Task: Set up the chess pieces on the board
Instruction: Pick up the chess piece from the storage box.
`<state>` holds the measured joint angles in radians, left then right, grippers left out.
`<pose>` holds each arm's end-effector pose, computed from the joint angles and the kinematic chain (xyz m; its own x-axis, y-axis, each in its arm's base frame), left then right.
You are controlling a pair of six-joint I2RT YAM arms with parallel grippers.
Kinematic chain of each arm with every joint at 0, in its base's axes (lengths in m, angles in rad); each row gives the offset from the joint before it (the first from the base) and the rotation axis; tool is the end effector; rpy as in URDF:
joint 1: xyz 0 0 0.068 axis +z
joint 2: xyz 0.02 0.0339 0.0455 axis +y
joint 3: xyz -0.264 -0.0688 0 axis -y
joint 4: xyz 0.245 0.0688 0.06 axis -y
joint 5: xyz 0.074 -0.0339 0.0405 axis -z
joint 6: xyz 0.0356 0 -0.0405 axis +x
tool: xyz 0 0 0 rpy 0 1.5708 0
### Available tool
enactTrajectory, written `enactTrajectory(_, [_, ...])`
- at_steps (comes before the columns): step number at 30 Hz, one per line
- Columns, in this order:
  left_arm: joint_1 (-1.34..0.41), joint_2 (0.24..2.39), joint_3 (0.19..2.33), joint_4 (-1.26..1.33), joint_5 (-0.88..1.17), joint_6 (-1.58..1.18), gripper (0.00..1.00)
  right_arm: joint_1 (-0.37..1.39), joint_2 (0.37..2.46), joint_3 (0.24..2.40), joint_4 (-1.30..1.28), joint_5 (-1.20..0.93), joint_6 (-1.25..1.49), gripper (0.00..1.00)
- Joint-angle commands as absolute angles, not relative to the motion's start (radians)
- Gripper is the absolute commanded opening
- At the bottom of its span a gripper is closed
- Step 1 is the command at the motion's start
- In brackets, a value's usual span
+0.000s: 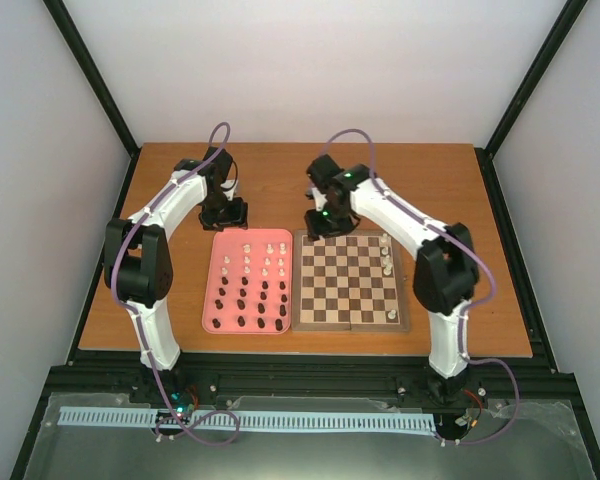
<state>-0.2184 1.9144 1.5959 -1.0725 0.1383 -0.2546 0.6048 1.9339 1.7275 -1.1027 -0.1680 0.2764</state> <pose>0.3699 -0.0871 0.2348 -0.9897 -0.0359 -0.1389 -0.0109 0.9843 -0.1763 0.3208 0.2290 0.2634 -0.9271 -0.3138 -0.2048 -0.3567 0.9065 0.2260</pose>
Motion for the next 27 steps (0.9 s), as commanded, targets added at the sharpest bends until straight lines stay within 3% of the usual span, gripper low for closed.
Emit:
enactTrajectory(1, [-0.207, 1.901, 1.597, -1.072, 0.138, -0.262, 0.76, 0.652, 2.086, 1.902, -1.077, -0.207, 0.210, 0.50])
enactTrajectory(18, [-0.207, 1.921, 1.604, -1.071, 0.153, -0.272, 0.76, 0.722, 2.377, 2.137, -1.076, -0.261, 0.139, 0.51])
enactTrajectory(22, [-0.207, 1.928, 1.608, -1.072, 0.156, -0.272, 0.76, 0.723, 2.409, 2.175, -1.082, -0.228, 0.140, 0.49])
enactTrajectory(27, [-0.207, 1.932, 1.609, -1.072, 0.159, -0.272, 0.76, 0.723, 2.448, 2.234, -1.105, -0.242, 0.136, 0.39])
